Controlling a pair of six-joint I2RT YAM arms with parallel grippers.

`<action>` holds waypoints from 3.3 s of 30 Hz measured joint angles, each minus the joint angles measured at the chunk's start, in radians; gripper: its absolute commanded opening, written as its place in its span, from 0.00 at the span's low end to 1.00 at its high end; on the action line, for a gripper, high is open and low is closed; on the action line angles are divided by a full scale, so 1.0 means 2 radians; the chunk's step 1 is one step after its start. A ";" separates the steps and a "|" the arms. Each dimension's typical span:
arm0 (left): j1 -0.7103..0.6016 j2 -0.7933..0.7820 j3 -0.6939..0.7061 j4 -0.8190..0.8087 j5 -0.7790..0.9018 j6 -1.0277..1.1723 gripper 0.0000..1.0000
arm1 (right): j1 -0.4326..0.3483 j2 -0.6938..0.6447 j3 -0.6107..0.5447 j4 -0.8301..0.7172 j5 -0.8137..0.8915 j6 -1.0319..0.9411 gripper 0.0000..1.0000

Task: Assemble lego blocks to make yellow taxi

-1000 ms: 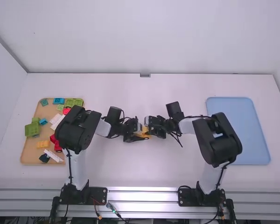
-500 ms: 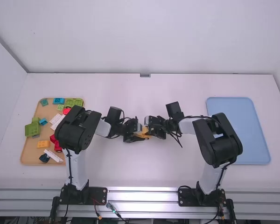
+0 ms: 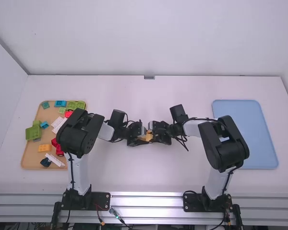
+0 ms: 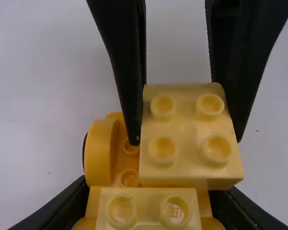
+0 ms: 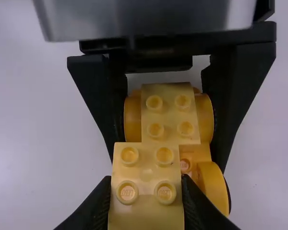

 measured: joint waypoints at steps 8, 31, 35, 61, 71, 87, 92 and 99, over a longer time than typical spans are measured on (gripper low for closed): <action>0.000 0.000 0.000 -0.001 0.000 0.000 0.40 | 0.000 0.000 0.001 0.020 0.006 0.001 0.00; 0.000 0.000 0.000 -0.001 0.000 0.000 0.40 | 0.000 0.000 0.001 0.020 0.008 0.001 0.15; 0.000 0.000 0.000 -0.001 0.000 0.000 0.40 | 0.000 0.000 0.001 0.020 0.008 0.002 0.19; 0.000 0.000 0.000 -0.001 0.001 0.000 0.41 | -0.001 0.000 0.001 0.047 0.018 0.018 0.63; 0.000 0.000 0.000 -0.001 0.001 0.000 0.40 | -0.006 0.000 0.001 0.041 0.023 0.027 0.54; 0.001 0.000 0.001 -0.001 0.000 0.000 0.39 | 0.008 -0.001 0.001 0.040 0.028 0.027 0.19; 0.001 0.000 0.001 0.000 0.000 0.000 0.39 | 0.008 -0.001 0.001 0.040 0.028 0.027 0.45; 0.000 0.000 0.000 -0.002 0.001 0.000 0.38 | 0.008 -0.001 0.002 0.048 0.038 0.027 0.57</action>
